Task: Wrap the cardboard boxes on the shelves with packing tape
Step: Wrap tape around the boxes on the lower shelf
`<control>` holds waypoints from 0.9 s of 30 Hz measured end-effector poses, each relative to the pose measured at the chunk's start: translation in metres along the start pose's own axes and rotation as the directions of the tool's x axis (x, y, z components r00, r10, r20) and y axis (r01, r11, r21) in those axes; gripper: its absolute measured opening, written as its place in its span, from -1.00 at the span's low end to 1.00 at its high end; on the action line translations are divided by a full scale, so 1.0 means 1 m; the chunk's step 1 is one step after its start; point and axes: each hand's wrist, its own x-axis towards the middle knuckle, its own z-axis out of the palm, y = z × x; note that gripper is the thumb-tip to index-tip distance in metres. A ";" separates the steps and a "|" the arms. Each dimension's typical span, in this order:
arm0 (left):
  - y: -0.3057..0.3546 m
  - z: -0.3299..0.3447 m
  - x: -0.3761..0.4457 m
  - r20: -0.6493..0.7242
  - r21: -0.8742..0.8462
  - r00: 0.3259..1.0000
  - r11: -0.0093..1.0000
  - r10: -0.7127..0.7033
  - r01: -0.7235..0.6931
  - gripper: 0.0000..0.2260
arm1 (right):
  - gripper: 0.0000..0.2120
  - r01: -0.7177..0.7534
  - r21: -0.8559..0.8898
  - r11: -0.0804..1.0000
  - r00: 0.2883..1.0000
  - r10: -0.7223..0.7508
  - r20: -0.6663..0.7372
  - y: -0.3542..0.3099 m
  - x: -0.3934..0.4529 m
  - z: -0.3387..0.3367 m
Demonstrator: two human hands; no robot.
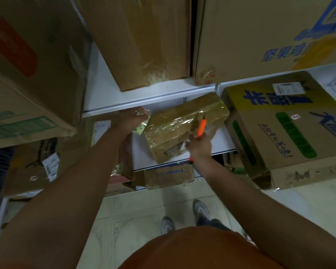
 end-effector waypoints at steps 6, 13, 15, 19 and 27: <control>0.021 0.006 -0.051 0.014 -0.016 1.000 1.000 0.022 -0.021 -0.83 | -0.67 0.184 -0.229 0.956 0.983 -0.174 0.066 -0.017 -0.001 0.002; 0.015 0.039 -0.098 0.251 -0.118 0.968 0.993 0.016 0.014 -0.89 | -0.54 0.519 -0.516 0.682 0.843 -0.306 0.443 -0.043 0.039 -0.017; 0.012 0.036 -0.100 0.250 -0.136 0.968 0.990 -0.001 0.036 -0.94 | -0.57 0.516 -0.552 0.655 0.841 -0.264 0.472 -0.050 0.045 -0.018; 0.011 0.026 -0.104 0.139 -0.097 0.989 0.994 0.058 -0.045 -0.91 | -0.65 0.496 -0.614 0.614 0.860 -0.249 0.446 -0.048 0.049 -0.015; 0.029 0.024 -0.121 0.139 -0.103 0.981 0.987 0.138 -0.124 -0.88 | -0.80 0.509 -0.478 0.716 0.857 -0.475 0.201 -0.058 0.013 -0.039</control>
